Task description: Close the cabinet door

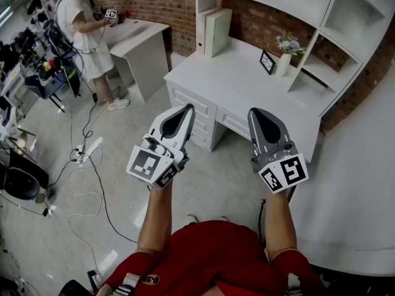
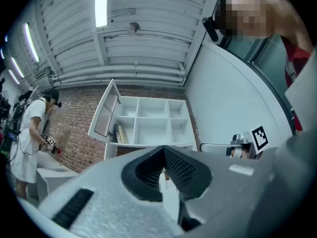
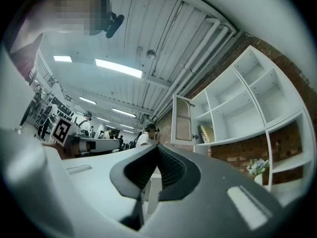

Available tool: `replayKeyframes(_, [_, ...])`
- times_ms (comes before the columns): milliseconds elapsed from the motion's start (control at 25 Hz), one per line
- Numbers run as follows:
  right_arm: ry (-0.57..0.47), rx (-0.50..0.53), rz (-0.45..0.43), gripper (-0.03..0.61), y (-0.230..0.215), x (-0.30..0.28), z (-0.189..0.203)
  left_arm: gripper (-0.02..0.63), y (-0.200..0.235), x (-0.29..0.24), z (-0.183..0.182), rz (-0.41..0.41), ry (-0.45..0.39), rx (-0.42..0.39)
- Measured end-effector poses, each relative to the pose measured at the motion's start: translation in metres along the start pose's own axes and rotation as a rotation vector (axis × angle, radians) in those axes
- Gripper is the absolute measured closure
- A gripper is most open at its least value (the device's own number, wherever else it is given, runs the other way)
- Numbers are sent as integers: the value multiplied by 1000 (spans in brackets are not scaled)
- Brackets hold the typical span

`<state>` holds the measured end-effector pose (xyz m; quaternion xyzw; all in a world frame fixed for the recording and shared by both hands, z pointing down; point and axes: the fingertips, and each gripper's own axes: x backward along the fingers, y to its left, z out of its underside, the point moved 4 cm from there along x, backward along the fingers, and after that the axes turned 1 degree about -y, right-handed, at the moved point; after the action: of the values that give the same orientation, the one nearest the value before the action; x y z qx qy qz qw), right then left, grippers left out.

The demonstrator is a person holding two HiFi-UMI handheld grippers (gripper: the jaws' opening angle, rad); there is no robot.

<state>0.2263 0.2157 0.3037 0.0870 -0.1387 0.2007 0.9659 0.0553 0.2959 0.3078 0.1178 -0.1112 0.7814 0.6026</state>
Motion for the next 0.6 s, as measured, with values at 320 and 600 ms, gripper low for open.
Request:
replayKeyframes(320, [-20, -40, 16, 566, 24, -21, 7, 607, 21, 22, 6, 31, 18, 15])
replayKeyframes(600, [3, -39, 13, 566, 47, -39, 18, 607, 54, 45, 9, 15, 8, 43])
